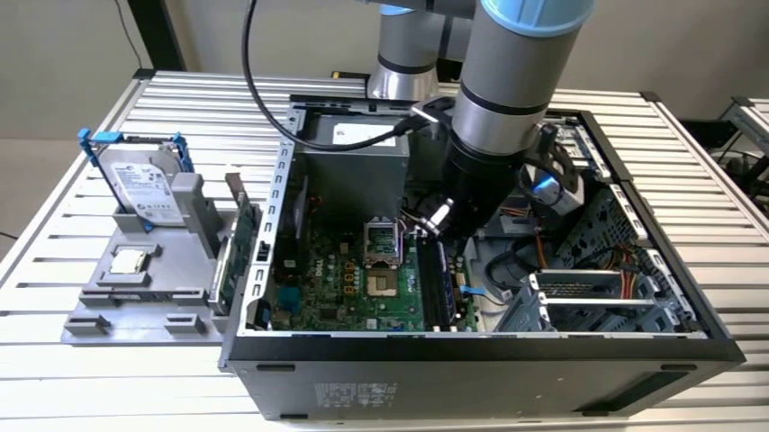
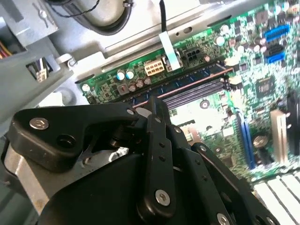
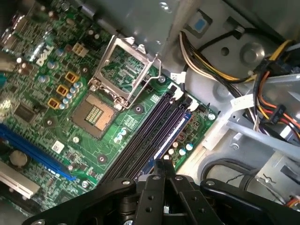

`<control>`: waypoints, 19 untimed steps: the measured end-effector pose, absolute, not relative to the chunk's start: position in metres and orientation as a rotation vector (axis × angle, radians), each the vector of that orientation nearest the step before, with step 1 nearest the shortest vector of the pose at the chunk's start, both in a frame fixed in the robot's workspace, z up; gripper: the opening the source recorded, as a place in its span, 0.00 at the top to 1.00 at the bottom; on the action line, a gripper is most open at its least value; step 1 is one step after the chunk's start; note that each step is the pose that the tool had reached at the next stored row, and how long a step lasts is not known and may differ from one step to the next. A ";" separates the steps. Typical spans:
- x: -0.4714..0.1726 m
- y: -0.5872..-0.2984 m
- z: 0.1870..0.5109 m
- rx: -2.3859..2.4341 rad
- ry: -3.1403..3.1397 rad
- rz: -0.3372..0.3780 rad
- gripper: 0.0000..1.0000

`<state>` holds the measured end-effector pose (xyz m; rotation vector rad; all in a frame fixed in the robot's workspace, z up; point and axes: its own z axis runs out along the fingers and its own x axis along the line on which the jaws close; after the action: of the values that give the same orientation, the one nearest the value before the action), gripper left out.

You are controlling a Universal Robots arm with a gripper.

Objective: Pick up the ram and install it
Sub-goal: 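Press down the ram until it locks into place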

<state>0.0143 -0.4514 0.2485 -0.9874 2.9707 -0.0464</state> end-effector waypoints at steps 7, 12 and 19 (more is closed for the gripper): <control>0.014 -0.451 0.248 -1.165 2.904 -0.048 1.00; 0.014 -0.451 0.248 -1.271 2.858 -0.049 1.00; 0.014 -0.451 0.249 -1.385 2.800 -0.056 1.00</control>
<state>0.0141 -0.4514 0.2485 -1.3850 2.7999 -0.0558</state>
